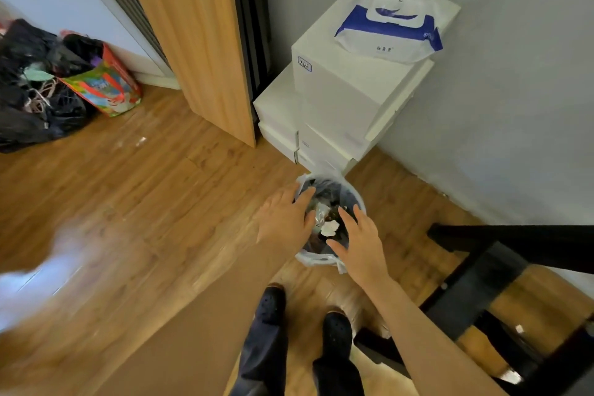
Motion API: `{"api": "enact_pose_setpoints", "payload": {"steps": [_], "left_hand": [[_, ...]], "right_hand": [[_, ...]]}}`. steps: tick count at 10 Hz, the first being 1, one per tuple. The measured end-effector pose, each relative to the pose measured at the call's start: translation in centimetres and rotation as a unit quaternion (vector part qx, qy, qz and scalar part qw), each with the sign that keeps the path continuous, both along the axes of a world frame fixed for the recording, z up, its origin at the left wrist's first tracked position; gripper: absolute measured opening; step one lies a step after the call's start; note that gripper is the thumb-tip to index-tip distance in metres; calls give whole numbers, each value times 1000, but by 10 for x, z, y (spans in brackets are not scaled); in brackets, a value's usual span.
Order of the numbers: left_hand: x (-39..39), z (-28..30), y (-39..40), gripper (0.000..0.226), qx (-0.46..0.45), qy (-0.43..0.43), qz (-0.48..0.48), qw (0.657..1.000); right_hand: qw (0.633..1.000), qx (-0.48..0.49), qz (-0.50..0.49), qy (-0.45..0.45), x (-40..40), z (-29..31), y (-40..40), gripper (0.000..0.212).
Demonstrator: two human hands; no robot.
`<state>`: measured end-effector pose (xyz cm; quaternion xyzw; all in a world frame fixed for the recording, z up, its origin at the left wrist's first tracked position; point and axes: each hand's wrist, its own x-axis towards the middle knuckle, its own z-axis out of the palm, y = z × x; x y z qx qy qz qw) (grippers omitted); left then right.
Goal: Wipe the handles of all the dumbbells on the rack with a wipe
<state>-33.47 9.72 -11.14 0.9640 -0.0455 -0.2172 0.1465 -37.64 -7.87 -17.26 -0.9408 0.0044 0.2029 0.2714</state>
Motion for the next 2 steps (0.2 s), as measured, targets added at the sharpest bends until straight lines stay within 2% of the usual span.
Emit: {"api": "enact_pose_setpoints", "payload": {"steps": [2], "left_hand": [[1, 0, -10, 52, 1, 26, -23, 999]], "right_hand": [[998, -62, 20, 26, -7, -6, -5, 76]]}}
